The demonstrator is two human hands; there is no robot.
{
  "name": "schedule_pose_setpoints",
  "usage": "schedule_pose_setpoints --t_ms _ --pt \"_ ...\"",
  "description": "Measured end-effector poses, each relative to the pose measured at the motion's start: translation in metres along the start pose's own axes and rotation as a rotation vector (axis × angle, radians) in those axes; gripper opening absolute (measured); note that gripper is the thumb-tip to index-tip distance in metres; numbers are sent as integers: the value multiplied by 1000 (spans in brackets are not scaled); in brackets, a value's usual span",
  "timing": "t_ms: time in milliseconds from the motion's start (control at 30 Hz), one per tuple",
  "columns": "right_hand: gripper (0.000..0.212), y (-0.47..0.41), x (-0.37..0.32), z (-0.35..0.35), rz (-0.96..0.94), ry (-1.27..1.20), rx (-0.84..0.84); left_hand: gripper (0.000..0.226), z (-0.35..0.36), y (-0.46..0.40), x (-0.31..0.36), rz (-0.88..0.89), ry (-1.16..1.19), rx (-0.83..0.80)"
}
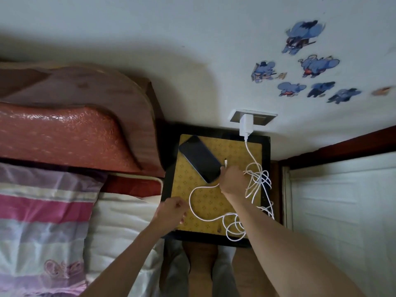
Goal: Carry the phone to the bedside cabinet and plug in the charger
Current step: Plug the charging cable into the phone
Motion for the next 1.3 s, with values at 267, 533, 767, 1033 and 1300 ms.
schedule_pose_setpoints --t_ms 267,533,767,1033,1300 --pt "36 -21 -7 -12 23 -30 82 17 -1 2 9 11 130 27" --pt "18 -6 4 -24 51 -250 199 17 -3 5 13 -56 285 37" --pt "32 20 3 -2 -40 -345 98 18 -5 -5 14 -132 493 77" --pt "79 24 -26 27 -202 245 245 19 1 -18 10 -195 710 176" --pt "59 45 -40 -1 -285 206 277 22 18 -40 21 -161 1003 274"
Point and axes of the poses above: each hand's wrist, its own y-axis away from the middle knuckle, its own z-axis out of the palm, x = y × z, the point moved 7 cm from there along -y, towards the middle knuckle, and after that the axes turned 7 degrees about z, right-handed, at the moved point
